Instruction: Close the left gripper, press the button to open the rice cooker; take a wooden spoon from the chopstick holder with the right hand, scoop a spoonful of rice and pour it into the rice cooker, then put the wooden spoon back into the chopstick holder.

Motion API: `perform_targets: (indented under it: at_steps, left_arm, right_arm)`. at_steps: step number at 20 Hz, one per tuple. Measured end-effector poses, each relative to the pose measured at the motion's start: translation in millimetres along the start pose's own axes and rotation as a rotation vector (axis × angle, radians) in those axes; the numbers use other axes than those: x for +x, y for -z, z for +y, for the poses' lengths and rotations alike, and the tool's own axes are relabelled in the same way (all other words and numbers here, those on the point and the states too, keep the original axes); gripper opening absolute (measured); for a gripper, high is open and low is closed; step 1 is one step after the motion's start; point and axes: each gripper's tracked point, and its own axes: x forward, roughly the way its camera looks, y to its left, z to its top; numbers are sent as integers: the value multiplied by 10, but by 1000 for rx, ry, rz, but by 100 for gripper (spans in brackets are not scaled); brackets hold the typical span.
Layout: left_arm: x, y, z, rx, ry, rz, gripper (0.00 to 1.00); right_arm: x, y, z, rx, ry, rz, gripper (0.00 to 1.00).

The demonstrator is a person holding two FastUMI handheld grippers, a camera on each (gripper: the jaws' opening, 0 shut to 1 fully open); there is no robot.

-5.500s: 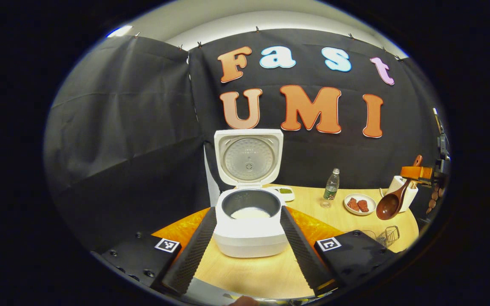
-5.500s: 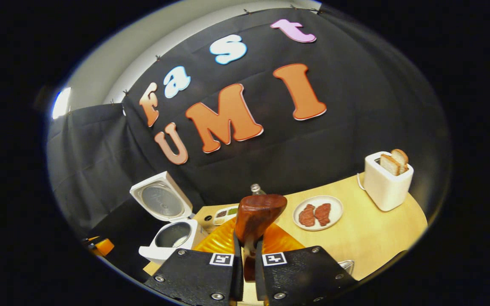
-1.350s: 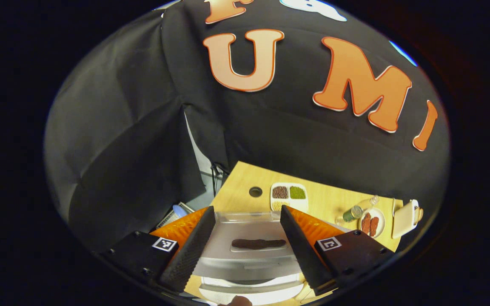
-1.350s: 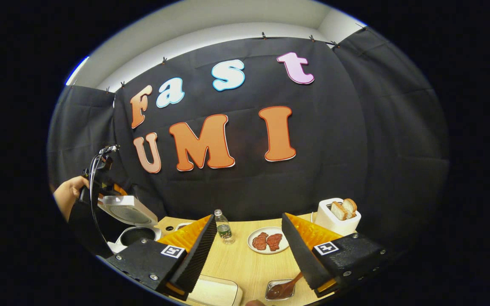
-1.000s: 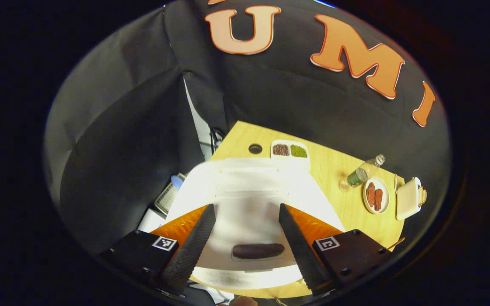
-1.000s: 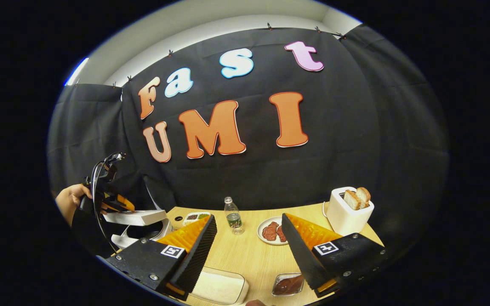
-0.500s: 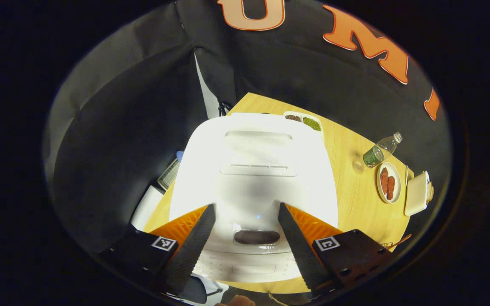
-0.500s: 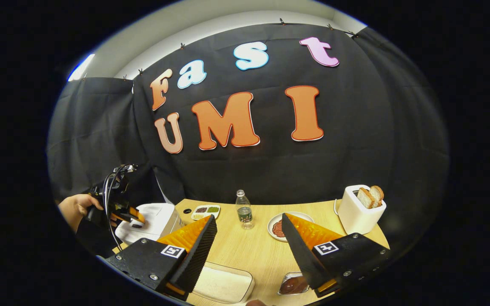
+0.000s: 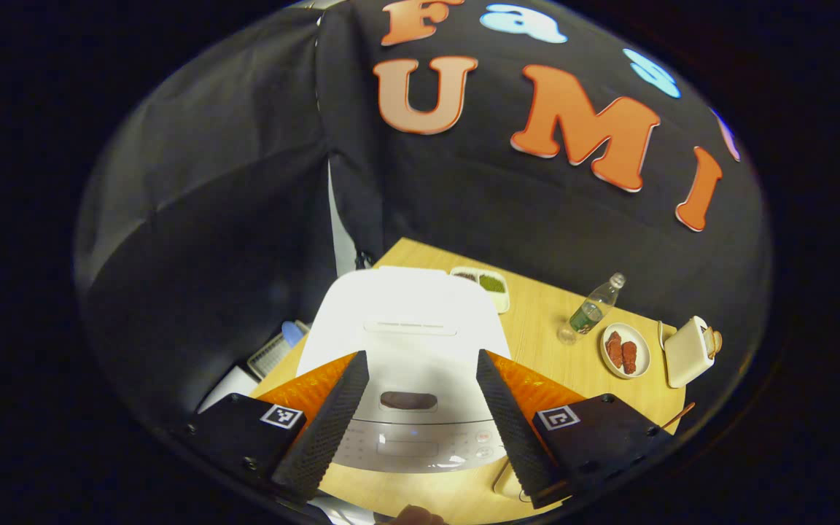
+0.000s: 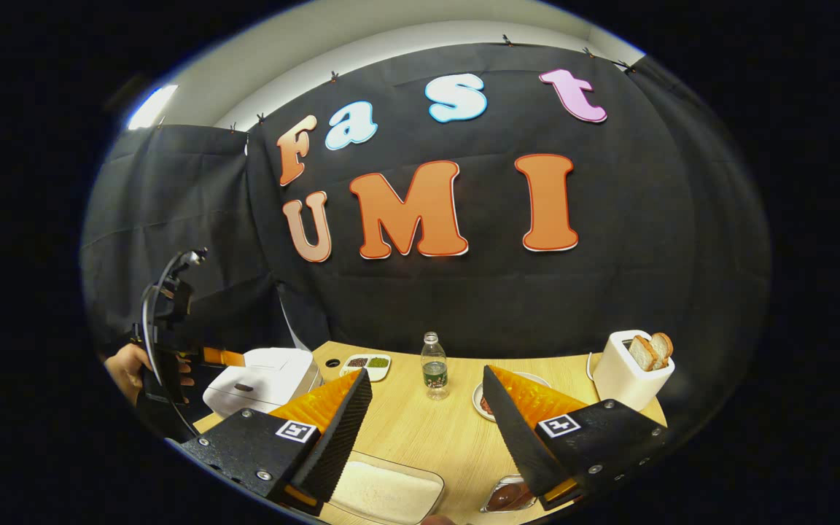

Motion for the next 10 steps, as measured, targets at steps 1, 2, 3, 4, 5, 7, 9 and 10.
perform_targets:
  at_steps: [1,2,3,4,5,7,9,10]
  left_arm:
    - [-159,-155,-59,19,15,-65,100]
    - [-335,-275,-105,36,27,-118,100]
    - [-488,-380,-161,46,42,-170,100]
    - [-665,-481,-219,49,64,-215,100]
    - [-803,-566,-290,46,84,-250,100]
    - [-1080,-685,-446,22,121,-312,100]
    - [-1249,-723,-483,11,136,-369,100]
    - [-1332,-734,-477,14,133,-396,100]
  right_arm:
    - [3,-54,42,-5,-4,-15,95]
    - [2,-129,78,-8,-8,-34,95]
    - [-2,-201,123,-12,-15,-52,95]
    - [-21,-282,179,-19,-23,-74,95]
    - [-32,-372,225,-31,-31,-94,95]
    - [-80,-505,302,-52,-42,-132,95]
    - [-112,-623,371,-54,-51,-164,95]
    - [-132,-677,396,-51,-56,-175,95]
